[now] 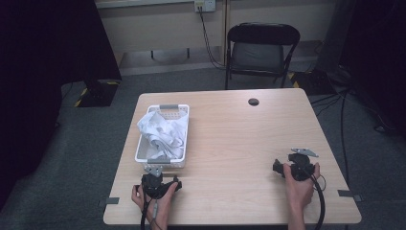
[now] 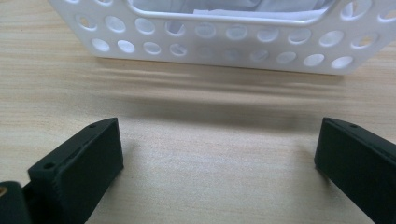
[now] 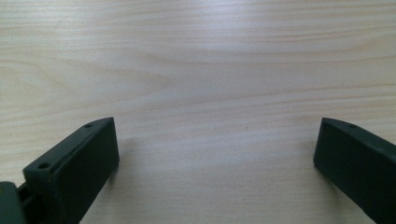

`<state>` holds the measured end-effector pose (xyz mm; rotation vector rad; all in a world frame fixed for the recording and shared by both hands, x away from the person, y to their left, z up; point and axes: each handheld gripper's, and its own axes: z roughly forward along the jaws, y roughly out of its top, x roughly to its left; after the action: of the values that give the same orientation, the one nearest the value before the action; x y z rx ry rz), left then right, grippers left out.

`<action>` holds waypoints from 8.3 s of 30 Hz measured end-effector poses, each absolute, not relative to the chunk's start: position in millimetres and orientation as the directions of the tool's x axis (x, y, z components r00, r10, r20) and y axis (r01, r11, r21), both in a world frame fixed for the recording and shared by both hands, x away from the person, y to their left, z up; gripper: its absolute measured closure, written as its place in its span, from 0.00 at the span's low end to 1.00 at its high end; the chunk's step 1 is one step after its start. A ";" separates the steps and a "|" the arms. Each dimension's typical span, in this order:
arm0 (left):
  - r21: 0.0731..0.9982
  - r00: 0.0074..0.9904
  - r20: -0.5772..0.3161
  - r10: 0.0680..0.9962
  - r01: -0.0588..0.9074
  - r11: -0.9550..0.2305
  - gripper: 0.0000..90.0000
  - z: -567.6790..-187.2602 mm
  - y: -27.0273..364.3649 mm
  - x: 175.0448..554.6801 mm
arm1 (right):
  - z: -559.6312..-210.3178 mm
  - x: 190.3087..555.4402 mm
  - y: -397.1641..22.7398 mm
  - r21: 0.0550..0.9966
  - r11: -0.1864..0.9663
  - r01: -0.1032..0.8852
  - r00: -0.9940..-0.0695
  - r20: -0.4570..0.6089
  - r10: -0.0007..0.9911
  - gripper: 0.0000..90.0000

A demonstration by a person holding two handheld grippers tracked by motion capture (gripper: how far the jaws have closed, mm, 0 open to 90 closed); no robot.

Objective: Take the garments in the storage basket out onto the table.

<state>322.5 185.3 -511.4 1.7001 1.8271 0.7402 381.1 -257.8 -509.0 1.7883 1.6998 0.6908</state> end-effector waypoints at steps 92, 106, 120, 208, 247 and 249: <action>0.837 0.055 -0.124 0.991 0.542 0.075 0.06 -434.5 194.0 324.9 | -508.9 381.0 -257.7 0.710 -0.030 0.704 0.060 -0.018 0.998 0.00; 0.846 0.061 -0.152 0.986 0.524 0.098 0.00 -425.9 194.6 336.1 | -508.9 381.1 -257.7 0.710 -0.030 0.703 0.060 -0.018 0.998 0.00; 0.842 0.061 -0.149 0.987 0.532 0.094 0.01 -419.7 194.9 356.6 | -508.9 380.9 -257.5 0.710 -0.032 0.704 0.062 -0.018 0.998 0.00; 0.598 0.042 -0.028 0.999 0.801 -0.017 0.45 -466.3 193.0 460.7 | -508.8 380.9 -257.3 0.710 -0.033 0.704 0.065 -0.018 0.998 0.00; 0.654 0.051 -0.093 0.994 0.756 0.022 0.79 -459.9 198.3 456.8 | -508.9 380.8 -257.3 0.710 -0.033 0.704 0.065 -0.018 0.998 0.00; 0.658 0.051 -0.096 0.994 0.753 0.025 0.79 -459.2 198.6 456.2 | -508.9 380.9 -257.3 0.710 -0.033 0.704 0.065 -0.018 0.998 0.00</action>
<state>456.2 198.6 -459.2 1.7791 1.7526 0.5627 380.9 -257.3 -508.9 1.7937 1.6938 0.6864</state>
